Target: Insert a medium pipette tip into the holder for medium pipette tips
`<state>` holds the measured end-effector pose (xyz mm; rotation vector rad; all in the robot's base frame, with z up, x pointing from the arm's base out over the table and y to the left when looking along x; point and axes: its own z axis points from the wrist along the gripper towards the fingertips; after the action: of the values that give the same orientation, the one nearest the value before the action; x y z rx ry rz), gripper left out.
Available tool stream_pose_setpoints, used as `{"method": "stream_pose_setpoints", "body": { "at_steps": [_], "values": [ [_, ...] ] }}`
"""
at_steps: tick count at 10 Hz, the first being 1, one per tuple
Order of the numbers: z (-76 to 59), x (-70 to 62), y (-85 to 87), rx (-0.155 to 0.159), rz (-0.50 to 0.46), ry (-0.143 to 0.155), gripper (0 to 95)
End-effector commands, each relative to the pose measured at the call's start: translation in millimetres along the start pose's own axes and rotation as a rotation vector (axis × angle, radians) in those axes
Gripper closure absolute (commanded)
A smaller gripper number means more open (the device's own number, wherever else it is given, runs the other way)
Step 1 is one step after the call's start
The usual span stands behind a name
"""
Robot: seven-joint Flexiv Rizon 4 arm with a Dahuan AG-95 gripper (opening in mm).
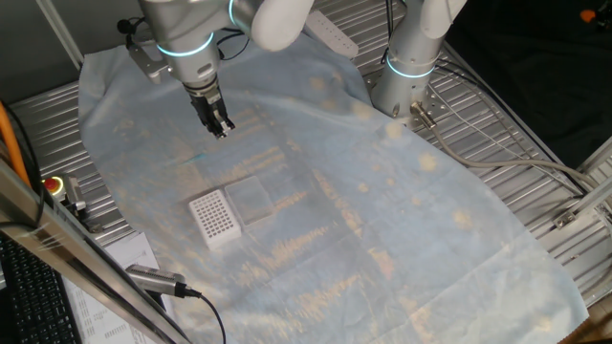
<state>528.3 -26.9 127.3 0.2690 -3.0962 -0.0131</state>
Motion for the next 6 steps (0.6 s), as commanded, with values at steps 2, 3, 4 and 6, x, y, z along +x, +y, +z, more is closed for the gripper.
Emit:
{"method": "stream_pose_setpoints", "body": {
  "at_steps": [2,3,4,6],
  "values": [
    [3.8,-6.0,-1.4,-0.002,-0.001,0.004,95.0],
    [4.1,-8.5,-1.6,-0.002,-0.002,0.006,95.0],
    [3.9,-9.8,-1.7,-0.004,0.001,0.011,95.0],
    [7.3,-11.4,-2.8,-0.004,0.012,0.012,95.0]
  ]
}}
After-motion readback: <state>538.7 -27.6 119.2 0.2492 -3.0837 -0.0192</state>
